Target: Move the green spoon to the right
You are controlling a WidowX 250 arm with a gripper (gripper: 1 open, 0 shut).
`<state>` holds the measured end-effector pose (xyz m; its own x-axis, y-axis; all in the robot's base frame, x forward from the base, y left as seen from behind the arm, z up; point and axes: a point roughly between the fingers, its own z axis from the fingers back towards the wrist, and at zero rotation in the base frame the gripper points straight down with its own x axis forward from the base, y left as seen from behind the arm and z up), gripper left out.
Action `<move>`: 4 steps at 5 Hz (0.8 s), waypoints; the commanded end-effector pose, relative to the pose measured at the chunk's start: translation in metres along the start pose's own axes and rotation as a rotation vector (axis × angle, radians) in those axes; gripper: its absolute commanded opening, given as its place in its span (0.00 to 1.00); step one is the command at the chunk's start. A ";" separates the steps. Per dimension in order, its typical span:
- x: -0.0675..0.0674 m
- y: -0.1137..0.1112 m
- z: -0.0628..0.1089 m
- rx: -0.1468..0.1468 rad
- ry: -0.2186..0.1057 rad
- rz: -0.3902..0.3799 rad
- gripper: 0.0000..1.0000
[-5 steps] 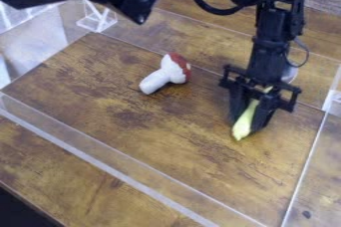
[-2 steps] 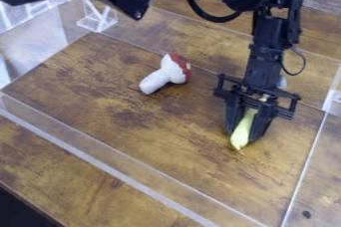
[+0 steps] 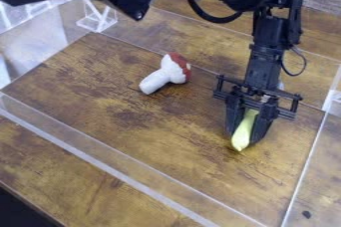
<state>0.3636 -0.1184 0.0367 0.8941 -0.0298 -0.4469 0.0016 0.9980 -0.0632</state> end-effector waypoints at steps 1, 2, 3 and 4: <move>-0.023 -0.023 0.063 -0.036 -0.143 -0.042 0.00; -0.024 -0.030 0.069 -0.039 -0.137 -0.038 0.00; -0.024 -0.026 0.063 -0.028 -0.112 -0.054 0.00; -0.028 -0.023 0.057 -0.013 -0.083 -0.061 0.00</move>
<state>0.3627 -0.1355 0.0601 0.8858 -0.0688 -0.4589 0.0369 0.9963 -0.0782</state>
